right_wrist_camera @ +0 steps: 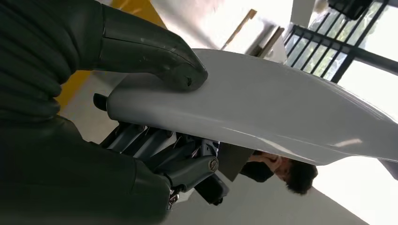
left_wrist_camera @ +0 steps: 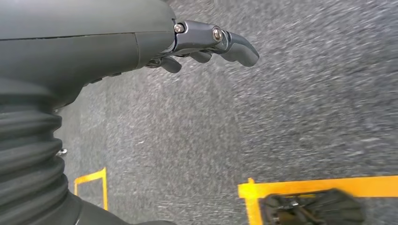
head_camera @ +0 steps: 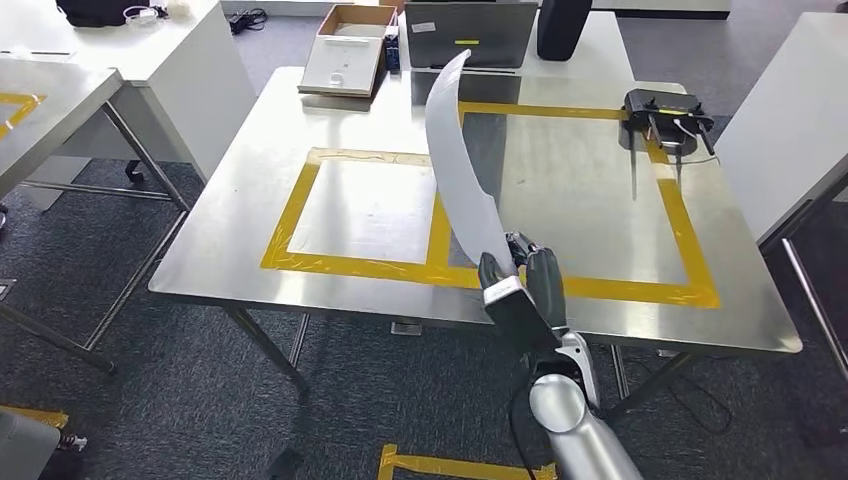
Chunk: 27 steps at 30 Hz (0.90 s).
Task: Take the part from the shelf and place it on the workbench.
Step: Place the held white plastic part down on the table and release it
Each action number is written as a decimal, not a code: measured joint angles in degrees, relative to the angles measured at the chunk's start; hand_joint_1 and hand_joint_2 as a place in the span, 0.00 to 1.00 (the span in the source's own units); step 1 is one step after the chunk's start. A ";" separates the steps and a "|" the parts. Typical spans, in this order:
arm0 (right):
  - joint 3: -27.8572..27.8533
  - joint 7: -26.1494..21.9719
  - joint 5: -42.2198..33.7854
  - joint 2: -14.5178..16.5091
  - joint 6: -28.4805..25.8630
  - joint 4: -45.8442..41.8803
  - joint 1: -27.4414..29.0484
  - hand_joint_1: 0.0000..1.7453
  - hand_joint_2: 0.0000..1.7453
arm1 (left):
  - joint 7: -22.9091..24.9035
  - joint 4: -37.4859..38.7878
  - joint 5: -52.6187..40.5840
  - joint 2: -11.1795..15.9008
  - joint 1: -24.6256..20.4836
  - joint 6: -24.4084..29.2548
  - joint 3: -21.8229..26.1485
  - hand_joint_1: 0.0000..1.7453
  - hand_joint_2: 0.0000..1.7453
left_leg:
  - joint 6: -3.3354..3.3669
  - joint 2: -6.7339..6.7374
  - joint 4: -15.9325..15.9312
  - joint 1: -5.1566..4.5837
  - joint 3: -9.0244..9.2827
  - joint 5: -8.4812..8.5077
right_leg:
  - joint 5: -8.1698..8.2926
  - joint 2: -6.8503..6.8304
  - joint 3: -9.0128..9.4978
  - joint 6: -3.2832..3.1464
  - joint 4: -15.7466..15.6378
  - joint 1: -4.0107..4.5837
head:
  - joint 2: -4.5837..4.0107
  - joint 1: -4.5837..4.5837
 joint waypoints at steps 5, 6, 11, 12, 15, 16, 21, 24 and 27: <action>-2.85 3.08 5.29 2.48 -3.27 16.22 -13.37 1.00 1.00 | 0.96 -0.03 -1.34 -0.49 -1.22 -1.04 -0.09 0.00 1.00 | 1.12 0.04 -4.21 -0.23 1.53 1.06 | -1.22 -0.10 0.47 1.63 -0.04 0.19 | 0.00 -0.20; -3.31 3.46 6.24 2.91 -3.74 19.19 -15.71 1.00 1.00 | 1.12 -0.05 -1.51 -0.61 -1.38 -1.17 -0.10 0.00 1.00 | 1.36 0.03 -4.54 -0.03 1.84 1.05 | -1.73 -0.22 0.03 1.95 0.90 0.19 | 0.00 -0.10; -4.46 4.28 9.45 4.38 -4.35 32.29 -24.88 1.00 1.00 | 1.50 -0.06 -1.92 -0.87 -2.10 -1.57 -0.13 0.00 1.00 | 2.09 -0.07 -4.96 0.35 3.24 -0.12 | -5.18 -0.49 -9.92 3.20 15.63 -0.58 | 0.00 0.18; -4.55 4.28 9.90 4.67 -4.34 33.95 -25.50 1.00 1.00 | 1.50 -0.03 -1.96 -0.91 -2.02 -1.60 -0.13 0.00 1.00 | 1.98 -0.18 -4.90 0.44 3.76 -0.56 | -3.63 -0.51 -10.76 3.32 15.52 -0.73 | 0.00 0.20; -4.60 4.22 10.98 5.91 -4.24 38.03 -27.82 1.00 1.00 | 1.36 0.03 -2.12 -0.98 -2.11 -1.91 -0.14 0.00 1.00 | 1.12 -0.41 -4.26 0.55 5.08 -2.14 | 4.25 -0.65 -8.65 3.43 6.04 -1.00 | 0.00 0.22; -4.59 4.15 11.21 6.43 -4.17 39.12 -28.76 1.00 1.00 | 1.25 0.02 -2.20 -0.98 -2.25 -2.18 -0.14 0.00 1.00 | 0.75 -0.46 -3.98 0.48 5.12 -2.54 | 5.32 -0.67 -7.65 3.18 3.11 -1.00 | 0.00 0.22; -4.60 4.92 12.52 7.98 -3.77 42.28 -30.19 1.00 1.00 | 0.96 0.04 -2.75 -0.94 -2.30 -3.62 -0.26 0.00 1.00 | 0.40 -0.36 -4.23 0.35 5.11 -2.55 | 4.99 -0.32 -6.52 2.30 0.30 -0.81 | 0.00 0.05; -4.55 7.72 14.15 8.48 -2.66 43.92 -30.94 1.00 1.00 | 0.81 0.04 -2.89 -0.94 -2.34 -3.96 -0.37 0.00 1.00 | 0.30 -0.20 -4.94 0.35 5.59 -2.65 | 4.79 -0.19 -6.46 1.97 0.29 -0.77 | 0.00 0.04; -3.96 12.61 16.74 8.62 1.13 45.90 -31.79 1.00 1.00 | 0.89 0.04 -3.08 -0.88 -2.33 -4.25 -0.44 0.00 1.00 | 0.14 -0.18 -5.24 0.37 5.81 -2.65 | 4.70 -0.18 -6.35 1.78 0.29 -0.71 | 0.00 0.05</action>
